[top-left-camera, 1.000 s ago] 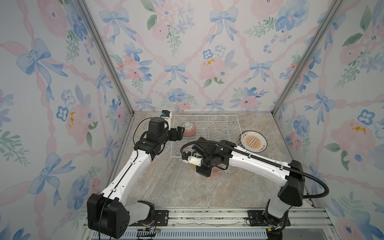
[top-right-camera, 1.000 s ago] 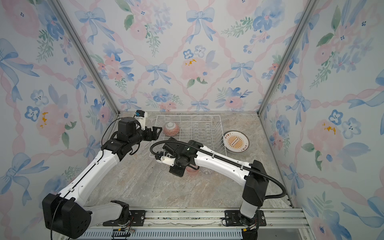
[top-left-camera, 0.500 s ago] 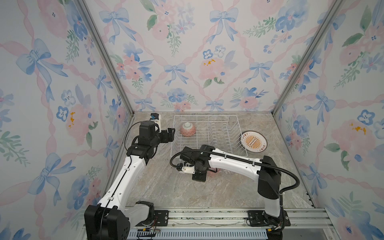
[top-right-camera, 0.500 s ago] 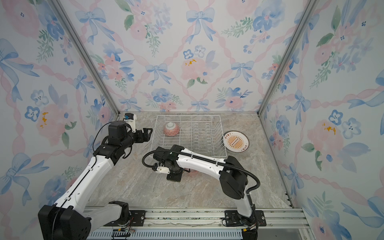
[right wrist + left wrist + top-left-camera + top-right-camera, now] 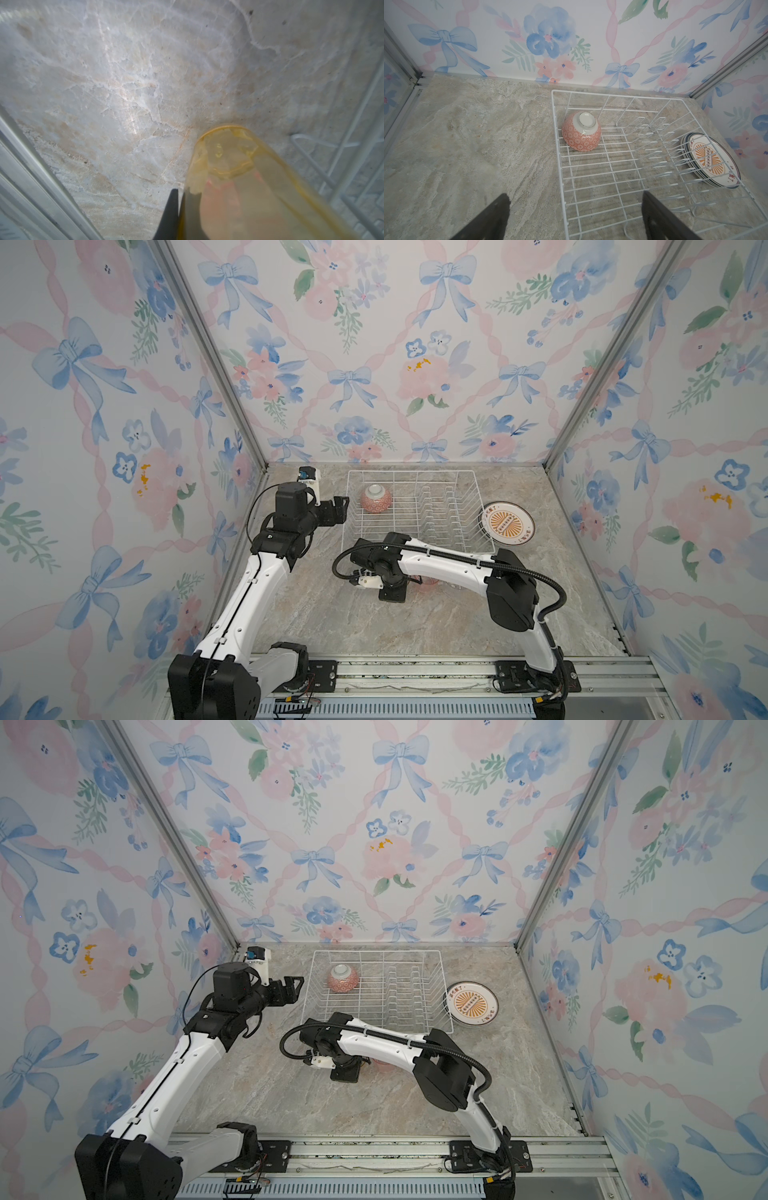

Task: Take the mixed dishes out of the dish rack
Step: 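Lower the amber cup to the table with the right gripper while left withdraws, then open the right gripper and rise while the left lowers onto the pink bowl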

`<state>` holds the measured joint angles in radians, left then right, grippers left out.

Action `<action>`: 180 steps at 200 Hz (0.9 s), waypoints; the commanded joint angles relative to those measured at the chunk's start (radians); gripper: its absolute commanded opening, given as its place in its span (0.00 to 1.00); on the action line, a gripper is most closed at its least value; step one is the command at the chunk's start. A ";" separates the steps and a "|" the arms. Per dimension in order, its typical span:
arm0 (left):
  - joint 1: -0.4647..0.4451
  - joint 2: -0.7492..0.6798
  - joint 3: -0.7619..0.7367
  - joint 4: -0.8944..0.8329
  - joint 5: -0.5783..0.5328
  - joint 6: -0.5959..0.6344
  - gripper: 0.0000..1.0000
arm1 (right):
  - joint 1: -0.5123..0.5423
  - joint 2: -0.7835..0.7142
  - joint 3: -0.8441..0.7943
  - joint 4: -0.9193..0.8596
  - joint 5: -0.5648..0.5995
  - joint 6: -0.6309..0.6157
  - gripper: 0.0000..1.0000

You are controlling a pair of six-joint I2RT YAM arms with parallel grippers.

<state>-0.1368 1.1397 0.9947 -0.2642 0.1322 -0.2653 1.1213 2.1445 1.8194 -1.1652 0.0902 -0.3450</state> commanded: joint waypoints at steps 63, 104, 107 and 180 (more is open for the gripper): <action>0.008 0.003 -0.021 -0.008 0.036 0.015 0.94 | -0.014 0.025 0.023 -0.008 0.036 -0.010 0.04; 0.008 0.009 -0.023 -0.007 0.058 0.017 0.95 | -0.020 0.017 0.013 0.011 0.043 -0.009 0.22; 0.008 0.009 -0.024 -0.008 0.060 0.018 0.95 | -0.021 0.016 0.011 0.012 0.043 -0.009 0.23; 0.007 0.020 -0.024 -0.010 0.087 0.015 0.94 | -0.040 -0.075 -0.044 0.088 0.050 -0.003 0.48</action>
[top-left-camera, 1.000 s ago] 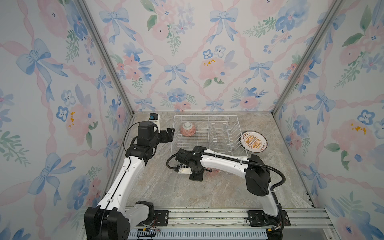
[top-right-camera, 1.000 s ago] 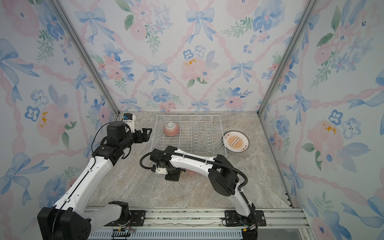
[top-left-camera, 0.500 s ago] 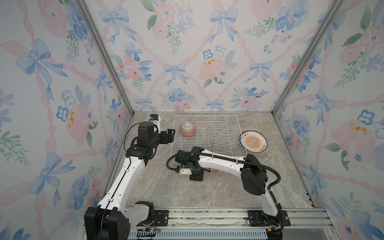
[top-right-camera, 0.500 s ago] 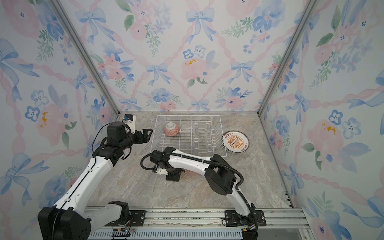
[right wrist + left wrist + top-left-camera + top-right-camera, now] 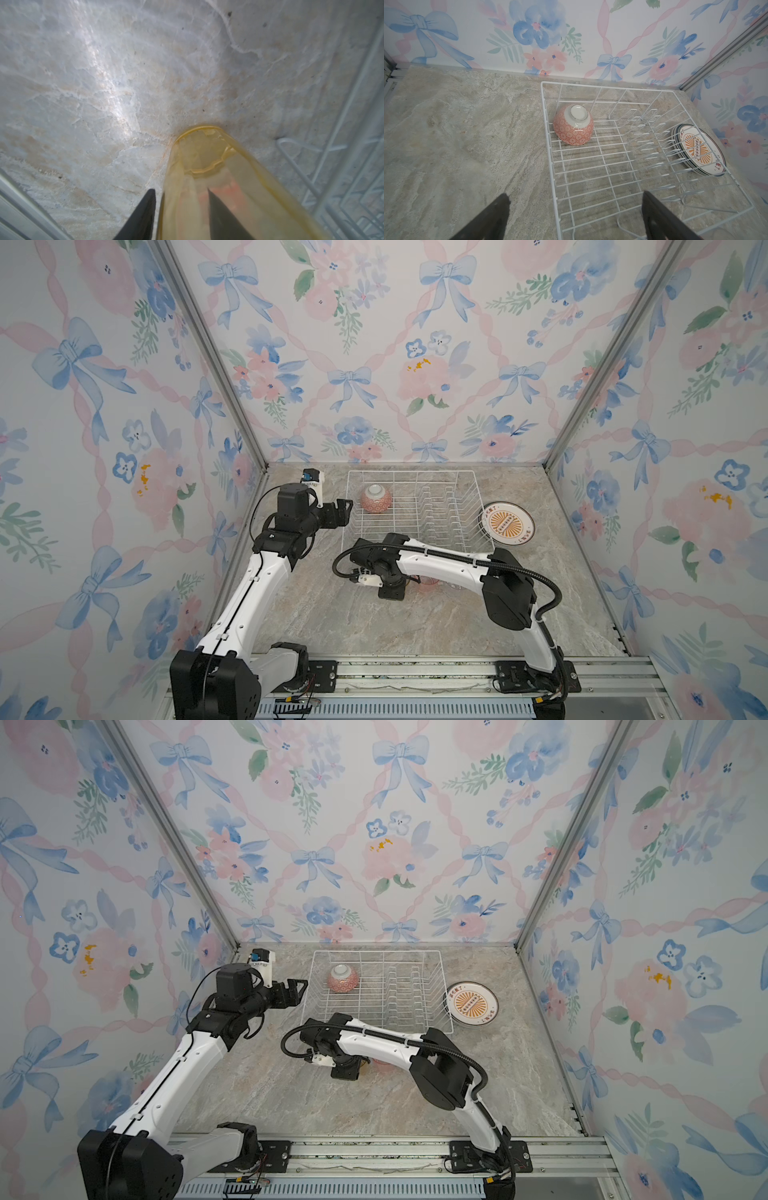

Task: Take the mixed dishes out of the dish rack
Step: 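Open the right gripper and rise while the left lowers onto the pink bowl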

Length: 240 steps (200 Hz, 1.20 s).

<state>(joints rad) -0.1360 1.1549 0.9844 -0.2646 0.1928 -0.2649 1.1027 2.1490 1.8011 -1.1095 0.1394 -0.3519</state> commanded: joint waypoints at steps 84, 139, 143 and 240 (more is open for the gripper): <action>-0.046 0.084 0.028 -0.035 0.011 0.029 0.93 | -0.196 -0.504 -0.230 0.299 -0.366 0.087 0.62; -0.216 0.363 0.267 -0.150 -0.192 0.112 0.96 | -0.395 -0.721 -0.382 0.517 -0.509 0.237 0.71; -0.222 0.392 0.292 -0.158 -0.203 0.117 0.96 | -0.403 -0.728 -0.390 0.526 -0.503 0.246 0.71; -0.241 0.879 0.737 -0.275 -0.303 0.165 0.75 | -0.548 -0.798 -0.513 0.631 -0.540 0.322 0.71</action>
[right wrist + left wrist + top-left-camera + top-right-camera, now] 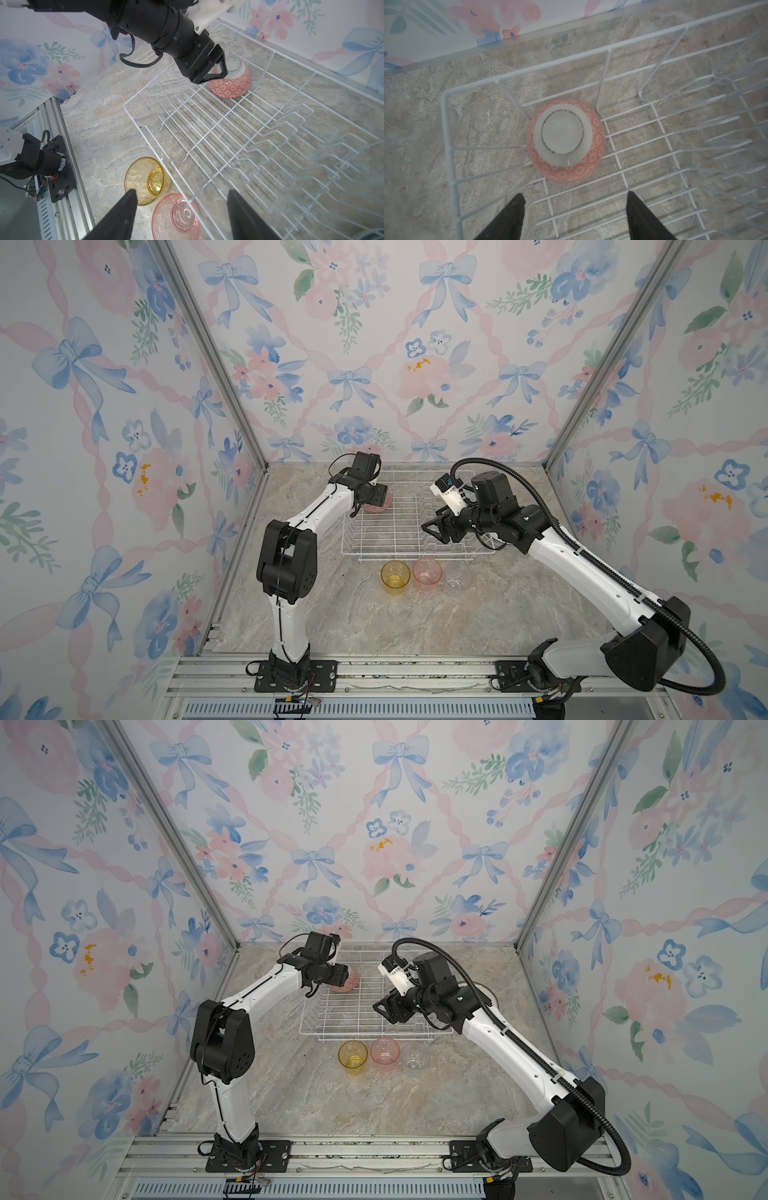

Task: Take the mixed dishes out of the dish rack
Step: 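Open the right gripper and rise while the left lowers onto the pink bowl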

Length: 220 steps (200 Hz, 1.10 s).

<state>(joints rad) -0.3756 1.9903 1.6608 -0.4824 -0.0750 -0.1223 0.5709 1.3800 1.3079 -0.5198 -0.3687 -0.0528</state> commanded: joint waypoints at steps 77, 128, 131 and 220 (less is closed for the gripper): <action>0.001 0.154 0.175 -0.062 -0.055 0.047 0.73 | -0.049 -0.019 -0.053 0.084 -0.069 0.039 0.72; 0.021 0.202 0.226 -0.062 -0.027 0.052 0.67 | -0.062 -0.014 -0.062 0.102 -0.083 0.048 0.72; 0.023 0.204 0.228 -0.061 -0.023 0.051 0.67 | -0.063 -0.013 -0.063 0.102 -0.084 0.048 0.72; 0.036 0.260 0.276 -0.062 0.016 0.058 0.63 | -0.072 0.001 -0.072 0.112 -0.095 0.053 0.72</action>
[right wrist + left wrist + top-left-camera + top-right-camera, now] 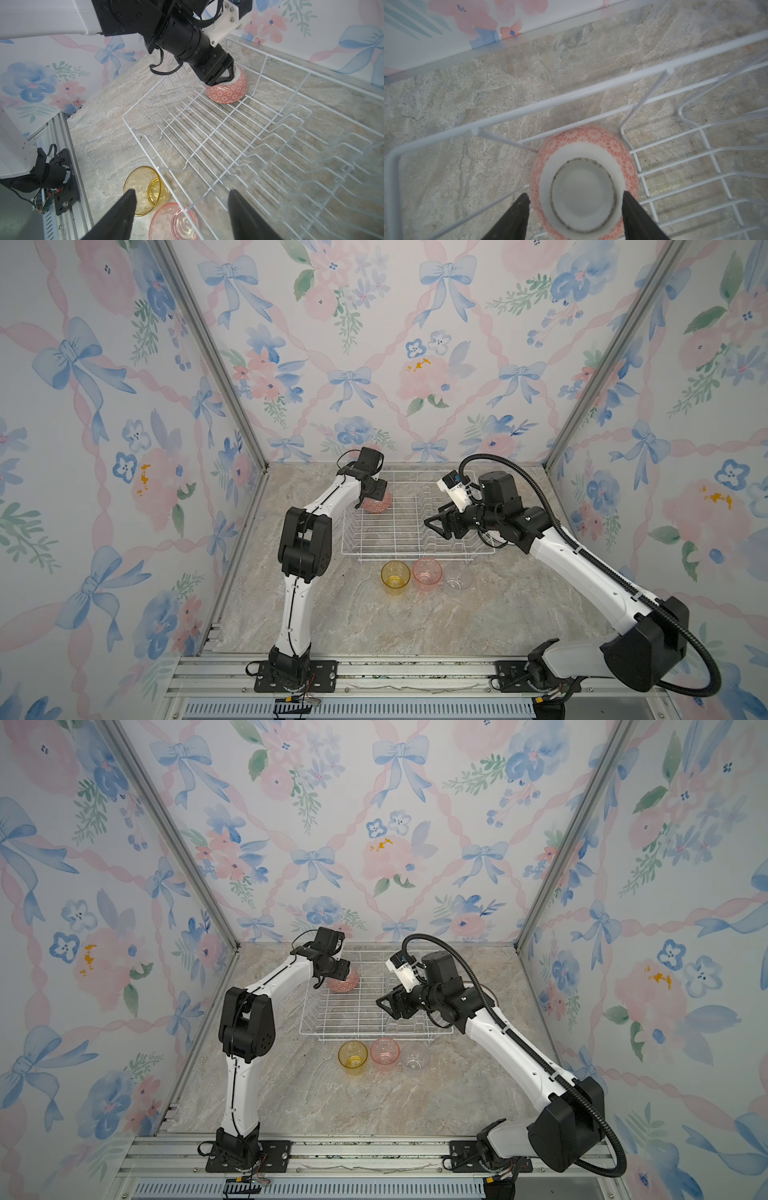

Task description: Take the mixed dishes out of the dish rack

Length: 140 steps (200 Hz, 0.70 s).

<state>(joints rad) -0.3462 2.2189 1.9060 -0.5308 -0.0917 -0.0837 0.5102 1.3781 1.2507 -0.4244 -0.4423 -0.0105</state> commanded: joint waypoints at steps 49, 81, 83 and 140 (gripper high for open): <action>0.012 0.052 0.036 -0.014 0.053 0.019 0.62 | -0.015 0.007 -0.016 0.018 -0.024 0.012 0.73; 0.017 0.066 0.044 -0.020 0.070 0.019 0.54 | -0.019 0.009 -0.017 0.017 -0.024 0.013 0.73; 0.018 0.067 0.042 -0.020 0.069 0.019 0.53 | -0.019 0.011 -0.018 0.018 -0.025 0.013 0.73; 0.024 0.072 0.058 -0.041 0.099 0.027 0.45 | -0.025 0.016 -0.019 0.019 -0.027 0.014 0.73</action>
<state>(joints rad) -0.3321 2.2555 1.9461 -0.5274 -0.0208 -0.0757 0.4980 1.3808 1.2427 -0.4210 -0.4500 -0.0067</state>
